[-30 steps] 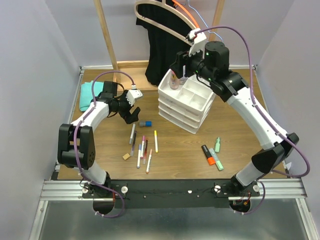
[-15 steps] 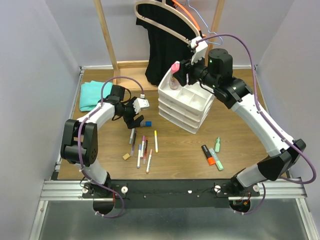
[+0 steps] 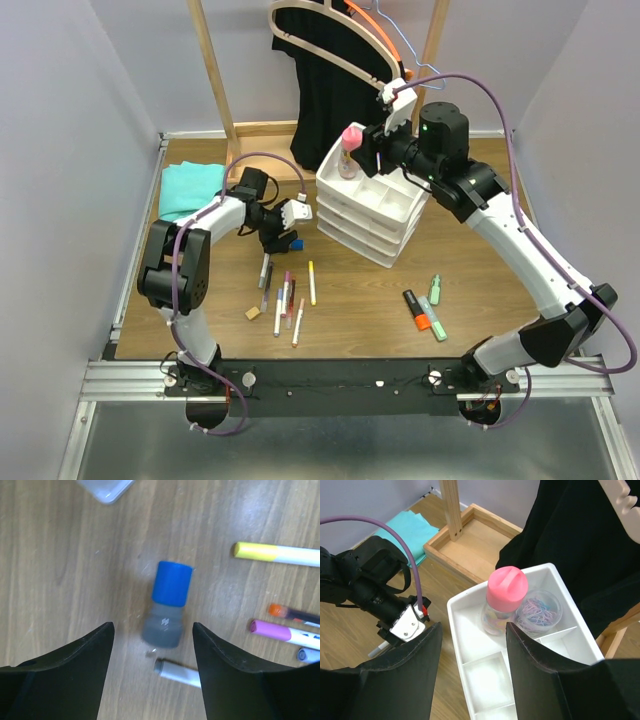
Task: Sort the stationery into containers
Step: Pick up the stationery from the center of the board.
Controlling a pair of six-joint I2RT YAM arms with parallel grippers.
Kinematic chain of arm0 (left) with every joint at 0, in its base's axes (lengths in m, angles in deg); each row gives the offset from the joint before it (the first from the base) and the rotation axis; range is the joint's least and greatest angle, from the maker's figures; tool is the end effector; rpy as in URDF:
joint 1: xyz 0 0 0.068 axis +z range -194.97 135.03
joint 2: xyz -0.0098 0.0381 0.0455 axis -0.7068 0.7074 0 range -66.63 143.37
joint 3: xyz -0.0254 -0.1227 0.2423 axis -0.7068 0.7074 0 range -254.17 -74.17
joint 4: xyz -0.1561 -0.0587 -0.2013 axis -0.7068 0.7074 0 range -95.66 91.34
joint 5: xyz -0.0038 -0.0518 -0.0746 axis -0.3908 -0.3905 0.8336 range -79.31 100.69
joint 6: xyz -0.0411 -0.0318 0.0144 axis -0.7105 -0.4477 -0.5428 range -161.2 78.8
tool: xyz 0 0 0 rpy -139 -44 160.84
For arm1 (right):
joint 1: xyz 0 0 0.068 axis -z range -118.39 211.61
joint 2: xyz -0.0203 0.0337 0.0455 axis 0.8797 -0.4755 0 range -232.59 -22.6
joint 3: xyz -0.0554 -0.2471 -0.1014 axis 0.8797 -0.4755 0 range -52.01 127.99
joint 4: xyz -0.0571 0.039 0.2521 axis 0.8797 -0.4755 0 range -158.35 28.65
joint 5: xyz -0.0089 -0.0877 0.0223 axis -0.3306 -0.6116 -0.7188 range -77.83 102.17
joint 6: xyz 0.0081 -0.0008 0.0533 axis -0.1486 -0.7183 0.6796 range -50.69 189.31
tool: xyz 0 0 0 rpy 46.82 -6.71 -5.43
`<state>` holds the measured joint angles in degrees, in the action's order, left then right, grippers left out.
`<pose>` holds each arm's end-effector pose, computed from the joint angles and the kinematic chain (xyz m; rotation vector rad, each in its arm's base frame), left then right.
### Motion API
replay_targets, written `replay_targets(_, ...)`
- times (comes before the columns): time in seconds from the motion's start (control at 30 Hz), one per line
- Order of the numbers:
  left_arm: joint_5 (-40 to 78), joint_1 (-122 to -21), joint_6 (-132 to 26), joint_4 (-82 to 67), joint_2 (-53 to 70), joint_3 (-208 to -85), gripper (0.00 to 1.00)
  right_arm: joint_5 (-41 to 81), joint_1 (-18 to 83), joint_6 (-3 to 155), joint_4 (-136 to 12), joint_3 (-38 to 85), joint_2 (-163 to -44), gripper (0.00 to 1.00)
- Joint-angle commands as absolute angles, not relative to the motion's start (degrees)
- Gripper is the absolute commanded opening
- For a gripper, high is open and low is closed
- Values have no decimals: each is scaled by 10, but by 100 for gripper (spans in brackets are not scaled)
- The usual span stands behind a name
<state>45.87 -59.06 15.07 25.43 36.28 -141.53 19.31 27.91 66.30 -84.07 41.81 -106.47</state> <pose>0.3383 -0.1062 0.1825 1.5708 1.9450 -0.5523 0.2716 0.1864 0.4533 -0.6580 1.6962 0.4933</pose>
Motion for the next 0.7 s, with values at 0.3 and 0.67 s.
replay_targets(0.3,432,-601,187,333,413,-1460,58,191,278,658,-824,403,-1048,59)
replay_targets(0.67,412,-607,160,327,438,-1486,52,189,277,659,-819,394,-1045,57)
